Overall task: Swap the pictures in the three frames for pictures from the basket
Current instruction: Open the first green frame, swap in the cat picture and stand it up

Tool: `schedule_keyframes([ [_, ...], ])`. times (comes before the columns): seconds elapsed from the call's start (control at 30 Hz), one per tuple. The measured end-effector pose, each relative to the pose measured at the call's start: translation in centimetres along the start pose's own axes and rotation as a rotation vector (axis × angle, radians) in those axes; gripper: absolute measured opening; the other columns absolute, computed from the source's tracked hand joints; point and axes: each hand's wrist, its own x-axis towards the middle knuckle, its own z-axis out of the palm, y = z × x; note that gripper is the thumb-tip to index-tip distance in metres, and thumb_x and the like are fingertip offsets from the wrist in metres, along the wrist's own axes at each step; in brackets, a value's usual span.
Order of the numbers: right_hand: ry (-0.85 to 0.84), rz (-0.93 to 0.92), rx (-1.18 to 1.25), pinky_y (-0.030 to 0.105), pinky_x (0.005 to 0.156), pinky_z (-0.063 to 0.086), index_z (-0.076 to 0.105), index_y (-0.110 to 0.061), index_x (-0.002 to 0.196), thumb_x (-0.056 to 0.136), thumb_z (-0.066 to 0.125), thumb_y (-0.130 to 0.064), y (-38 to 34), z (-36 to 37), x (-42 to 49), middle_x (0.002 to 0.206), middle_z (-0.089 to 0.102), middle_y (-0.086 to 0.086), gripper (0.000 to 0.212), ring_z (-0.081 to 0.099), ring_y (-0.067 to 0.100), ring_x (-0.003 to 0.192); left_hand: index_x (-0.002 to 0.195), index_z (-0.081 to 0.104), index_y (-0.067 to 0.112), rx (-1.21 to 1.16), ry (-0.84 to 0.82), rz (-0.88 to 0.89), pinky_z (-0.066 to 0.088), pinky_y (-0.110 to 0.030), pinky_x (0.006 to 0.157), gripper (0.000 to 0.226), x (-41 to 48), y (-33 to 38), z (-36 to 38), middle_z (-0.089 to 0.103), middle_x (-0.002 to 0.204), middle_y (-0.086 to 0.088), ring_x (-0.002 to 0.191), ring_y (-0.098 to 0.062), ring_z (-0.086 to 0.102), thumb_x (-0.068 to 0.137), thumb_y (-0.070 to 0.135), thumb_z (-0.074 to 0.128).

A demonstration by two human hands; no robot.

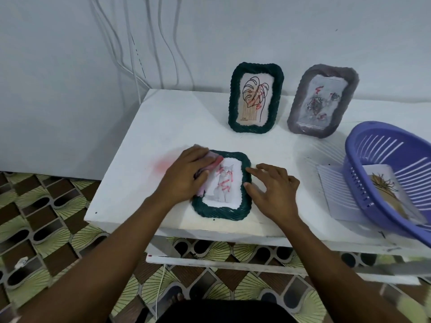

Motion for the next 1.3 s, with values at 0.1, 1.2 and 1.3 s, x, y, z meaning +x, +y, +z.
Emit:
schedule_keyframes([
  [0.1,0.001,0.001,-0.006,0.039,0.093,0.024,0.06,-0.042,0.122,0.085,0.046,-0.058,0.0,0.0,0.0,0.133,0.056,-0.011,0.043,0.043,0.014,0.125,0.136,0.055,0.025,0.086,-0.085,0.066,0.038,-0.044,0.106,0.044,0.5,0.0,0.9,0.044,0.145,-0.008,0.133,-0.027,0.032,0.093,0.029,0.043],
  [1.2,0.011,0.021,0.001,0.039,0.093,0.024,0.062,-0.043,0.119,0.082,0.045,-0.058,0.0,0.0,0.1,0.129,0.058,-0.013,0.044,0.044,0.013,0.123,0.124,0.065,0.014,0.007,-0.16,0.289,0.043,-0.035,0.093,0.038,-4.3,3.4,0.3,0.062,0.118,0.0,0.112,-0.023,0.048,0.091,0.021,0.048],
  [1.3,0.01,0.021,0.004,0.039,0.092,0.024,0.062,-0.043,0.119,0.082,0.045,-0.058,0.0,0.0,0.1,0.129,0.058,-0.012,0.043,0.045,0.014,0.123,0.122,0.066,0.01,-0.079,-0.095,0.255,0.037,-0.024,0.1,0.037,-4.9,2.9,-0.1,0.063,0.12,0.002,0.115,-0.018,0.046,0.091,0.018,0.047],
])
